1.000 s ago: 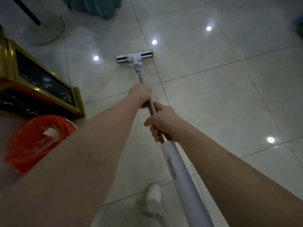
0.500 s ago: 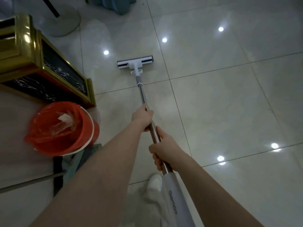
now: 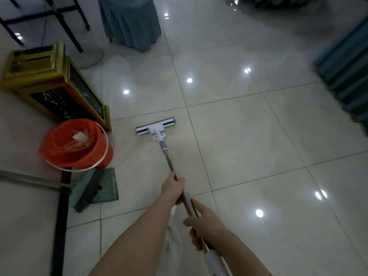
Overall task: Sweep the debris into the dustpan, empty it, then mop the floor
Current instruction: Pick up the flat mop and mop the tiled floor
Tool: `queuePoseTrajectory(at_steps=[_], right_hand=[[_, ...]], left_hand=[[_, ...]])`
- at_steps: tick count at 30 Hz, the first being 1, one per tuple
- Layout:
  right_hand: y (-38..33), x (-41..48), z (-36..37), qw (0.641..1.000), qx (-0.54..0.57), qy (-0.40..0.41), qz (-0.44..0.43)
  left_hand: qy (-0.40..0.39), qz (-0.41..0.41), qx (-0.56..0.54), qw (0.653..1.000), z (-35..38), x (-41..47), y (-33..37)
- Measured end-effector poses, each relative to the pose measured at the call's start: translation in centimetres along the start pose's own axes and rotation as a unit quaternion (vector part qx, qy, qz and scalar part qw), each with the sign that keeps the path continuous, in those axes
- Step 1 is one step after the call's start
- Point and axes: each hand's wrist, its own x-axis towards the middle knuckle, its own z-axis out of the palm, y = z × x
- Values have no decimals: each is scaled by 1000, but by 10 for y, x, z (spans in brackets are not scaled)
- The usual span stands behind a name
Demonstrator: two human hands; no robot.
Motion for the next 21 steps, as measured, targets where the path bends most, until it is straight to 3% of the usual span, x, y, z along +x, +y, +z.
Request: queuePoseTrajectory(at_steps=[8,21], right_hand=[[128,-111,-20,999,-40,7,-7],[233,-197,23,998,-52,45,-6]], left_hand=[[-44,21,-31,998,71,-151,-88],[-89,85,45,991,72,-275,-188]])
